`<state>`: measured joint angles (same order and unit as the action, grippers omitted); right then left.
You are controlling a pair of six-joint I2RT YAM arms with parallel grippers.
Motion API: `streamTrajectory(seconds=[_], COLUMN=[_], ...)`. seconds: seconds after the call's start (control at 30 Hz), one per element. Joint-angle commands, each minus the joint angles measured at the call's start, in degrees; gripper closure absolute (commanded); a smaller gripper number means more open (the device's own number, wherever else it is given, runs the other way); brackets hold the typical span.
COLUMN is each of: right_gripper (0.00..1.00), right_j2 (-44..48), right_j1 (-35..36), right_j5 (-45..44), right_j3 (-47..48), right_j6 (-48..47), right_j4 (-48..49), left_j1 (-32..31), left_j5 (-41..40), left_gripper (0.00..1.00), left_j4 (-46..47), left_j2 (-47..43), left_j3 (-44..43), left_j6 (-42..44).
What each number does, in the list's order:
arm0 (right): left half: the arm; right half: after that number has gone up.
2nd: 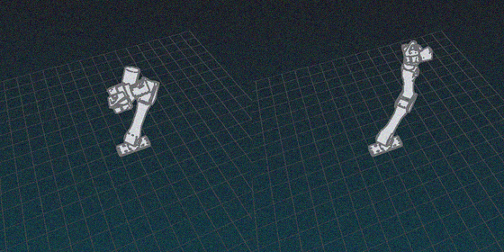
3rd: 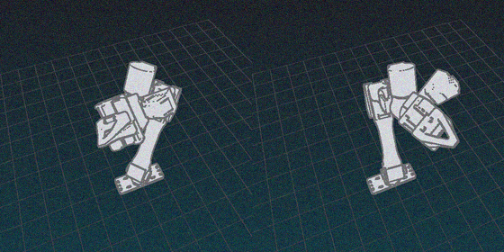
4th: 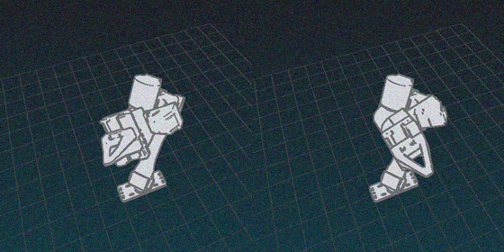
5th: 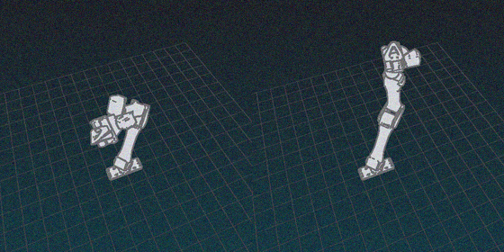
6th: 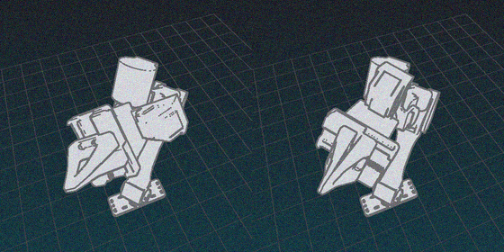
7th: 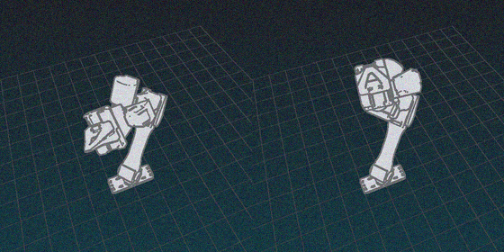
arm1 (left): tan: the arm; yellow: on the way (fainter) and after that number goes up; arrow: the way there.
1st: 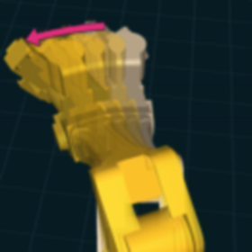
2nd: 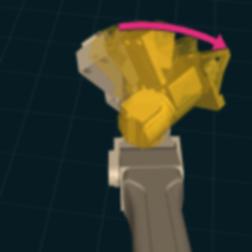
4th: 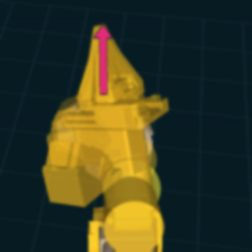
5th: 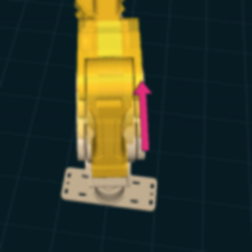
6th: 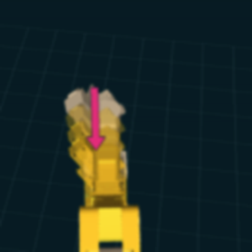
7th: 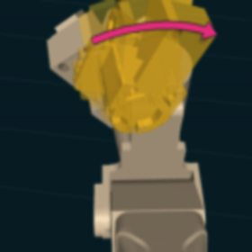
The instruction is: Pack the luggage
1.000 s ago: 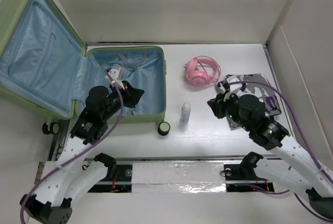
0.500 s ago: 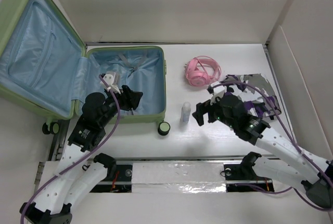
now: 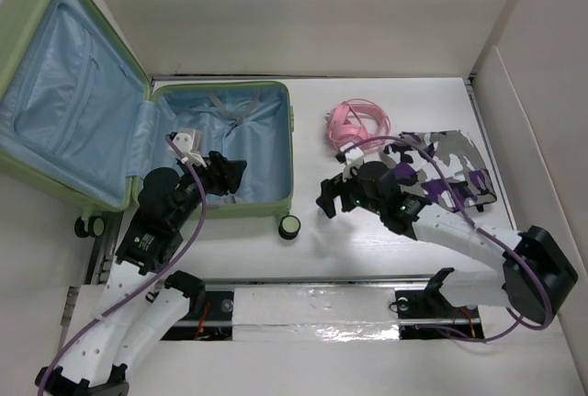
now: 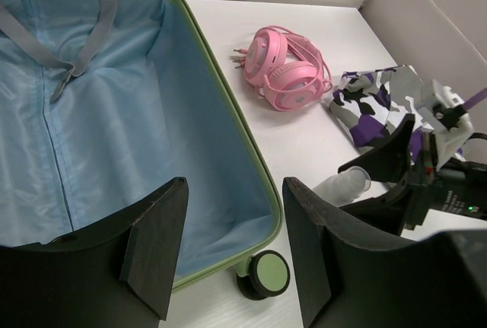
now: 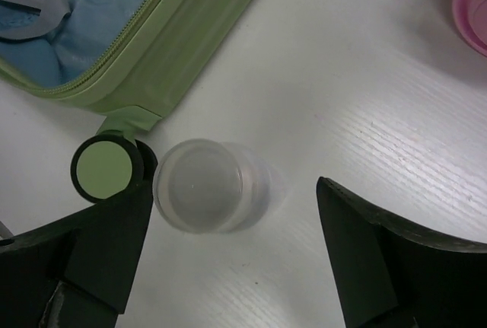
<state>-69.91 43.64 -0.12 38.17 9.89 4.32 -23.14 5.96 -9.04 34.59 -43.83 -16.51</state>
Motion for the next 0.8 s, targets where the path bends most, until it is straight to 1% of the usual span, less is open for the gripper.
streamTrajectory(seconds=[0.0, 0.03, 0.1, 0.13, 0.17, 0.23, 0.27, 0.33, 0.37, 0.47, 0.53, 0.63, 0.67, 0.73, 0.77], right_gripper=[0.08, 0.1, 0.17, 0.2, 0.26, 0.34, 0.44, 0.51, 0.56, 0.63, 0.65, 0.66, 0.67, 0.67, 0.67], right_j2=[-2.51, -2.95, -4.27, -4.79, -5.06, -5.06, -4.89, -4.27, -3.75, -0.06, 3.79, 6.53, 6.63, 5.23, 2.52], right_j1=[0.75, 0.75, 1.36, 1.88, 1.89, 2.42, 2.42, 2.42, 2.42, 2.94, 2.94, 2.94, 2.94, 2.94, 3.47], right_j5=[0.56, 0.39, 0.38, -1.7, -2.42, -4.26, -4.54, -5.32, -6.03, -8.49, -7.97, -6.56, -4.82, -1.22, 3.07], right_j3=[0.76, 0.59, 0.24, 0.15, 0.15, 0.06, -0.11, -0.03, 0.41, 3.3, 6.89, 13.39, 18.2, 23.06, 27.61], right_j6=[-0.57, -0.4, -0.22, -0.22, -0.4, -0.31, -0.31, -0.57, -1.1, -2.32, -3.73, -6.55, -7.42, -8.3, -8.92], right_j4=[7.63, 8.68, 9.92, 10.27, 10.1, 9.83, 10.01, 9.92, 9.31, 4.31, 1.33, -4.13, -6.14, -7.73, -7.92], left_j1=[0.2, 0.72, 0.72, 0.72, 0.72, 0.72, 0.72, 0.72, 0.72, 0.72, 0.72, 0.72, 0.72, 0.72, 0.72], left_j5=[0.63, 0.64, 0.55, 0.72, 0.9, 0.55, 0.46, 0.9, 1.25, 0.9, 0.9, 1.25, 0.9, 0.81, 0.81], left_gripper=[0.51, 0.51, 0.51, 0.51, 0.51, 0.51, 0.51, 0.52, 0.52, 0.52, 0.52, 0.52, 0.52, 0.52, 0.52], left_j4=[2.09, 2.18, 2.01, 1.92, 2.01, 2.09, 2.09, 2.01, 2.09, 2.18, 2.09, 2.62, 2.53, 2.1, 2.18], left_j2=[-0.57, -0.66, -0.66, -0.84, -0.93, -1.1, -1.1, -1.1, -1.19, -1.63, -1.8, -2.24, -2.24, -2.51, -2.68], left_j3=[0.42, 0.42, 0.42, 0.42, 0.42, 0.5, 0.5, 0.42, 0.42, 0.42, 0.5, 0.5, 0.5, 0.5, 0.5], left_j6=[0.78, 0.87, 0.96, 0.96, 1.04, 1.04, 1.04, 0.96, 0.96, 0.96, 0.87, 0.78, 0.69, 0.61, 0.6])
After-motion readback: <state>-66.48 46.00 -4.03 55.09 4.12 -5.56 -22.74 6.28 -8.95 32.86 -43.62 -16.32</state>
